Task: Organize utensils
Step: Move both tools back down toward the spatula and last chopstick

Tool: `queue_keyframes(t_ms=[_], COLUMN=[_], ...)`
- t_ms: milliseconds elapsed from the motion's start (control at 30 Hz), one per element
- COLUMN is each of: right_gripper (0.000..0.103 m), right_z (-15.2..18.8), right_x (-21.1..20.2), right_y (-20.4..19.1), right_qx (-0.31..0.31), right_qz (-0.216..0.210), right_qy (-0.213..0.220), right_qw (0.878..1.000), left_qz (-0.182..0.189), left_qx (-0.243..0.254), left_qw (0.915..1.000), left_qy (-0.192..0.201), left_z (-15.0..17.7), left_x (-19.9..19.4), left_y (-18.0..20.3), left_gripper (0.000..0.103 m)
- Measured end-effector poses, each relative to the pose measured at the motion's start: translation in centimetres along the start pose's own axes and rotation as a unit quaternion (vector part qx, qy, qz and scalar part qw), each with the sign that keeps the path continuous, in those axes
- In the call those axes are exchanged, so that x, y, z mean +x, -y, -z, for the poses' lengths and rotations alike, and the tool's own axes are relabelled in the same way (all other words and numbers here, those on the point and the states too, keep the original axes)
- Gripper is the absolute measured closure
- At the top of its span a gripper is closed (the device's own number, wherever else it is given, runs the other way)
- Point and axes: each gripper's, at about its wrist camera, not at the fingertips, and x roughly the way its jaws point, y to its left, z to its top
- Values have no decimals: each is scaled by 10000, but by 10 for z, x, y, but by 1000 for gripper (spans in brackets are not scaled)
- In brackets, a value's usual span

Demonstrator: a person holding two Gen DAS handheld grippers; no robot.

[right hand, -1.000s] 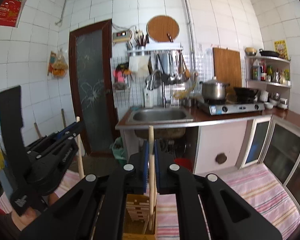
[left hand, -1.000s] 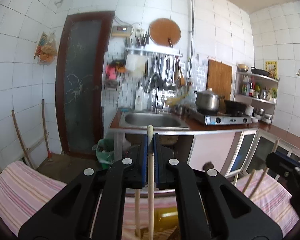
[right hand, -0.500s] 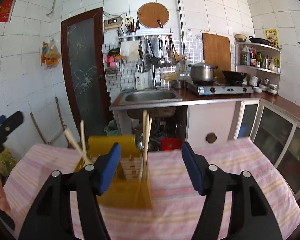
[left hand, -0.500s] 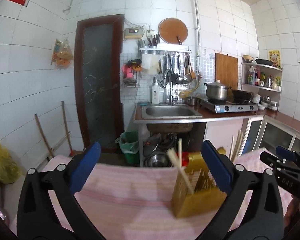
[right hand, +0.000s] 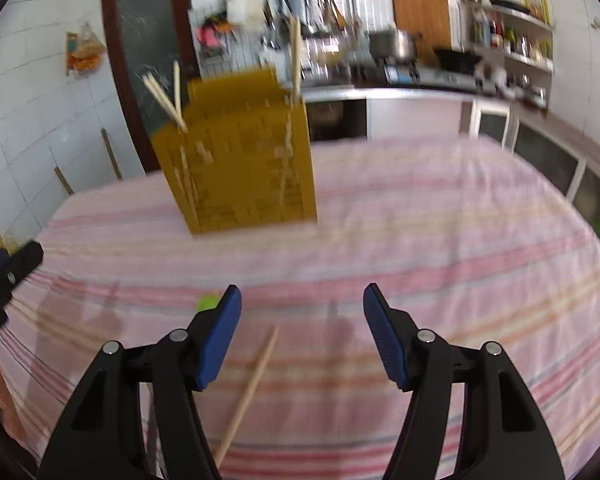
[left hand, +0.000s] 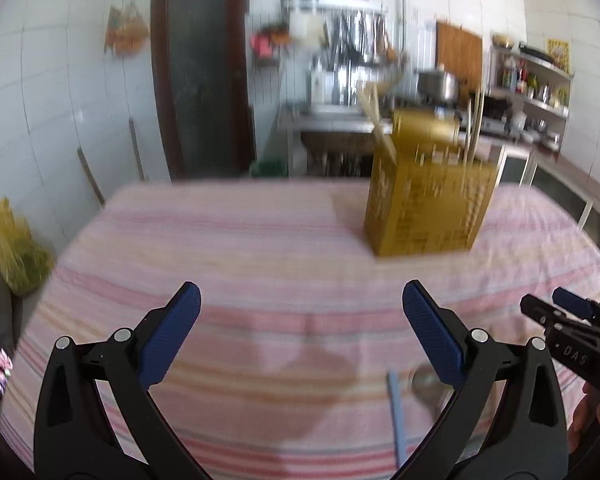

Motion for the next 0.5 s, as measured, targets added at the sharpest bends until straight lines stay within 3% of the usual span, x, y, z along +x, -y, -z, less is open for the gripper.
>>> queue_keyframes(t_ms=[200, 267, 333, 433, 500], right_gripper=[41, 46, 62, 68, 88], right_z=[16, 16, 18, 22, 22], right_x=[19, 23, 29, 30, 29], right_y=[-12, -16, -23, -28, -28], right_qx=[24, 37, 2, -45, -57], right_qz=[279, 300, 307, 334, 193], right_qy=[-470, -578, -752, -801, -802], right_qw=[9985, 9979, 9967, 9962, 9966], left_qz=[-89, -90, -67, -35, 30], left_qx=[131, 140, 124, 113, 84], left_qw=[9979, 9970, 9964, 9959, 9952], left_qy=[-630, -753, -837, -893, -971], left_z=[39, 44, 44, 45, 45], left_x=[29, 35, 38, 41, 44], left_y=[7, 8, 10, 13, 15], left_gripper=[5, 5, 5, 5, 5])
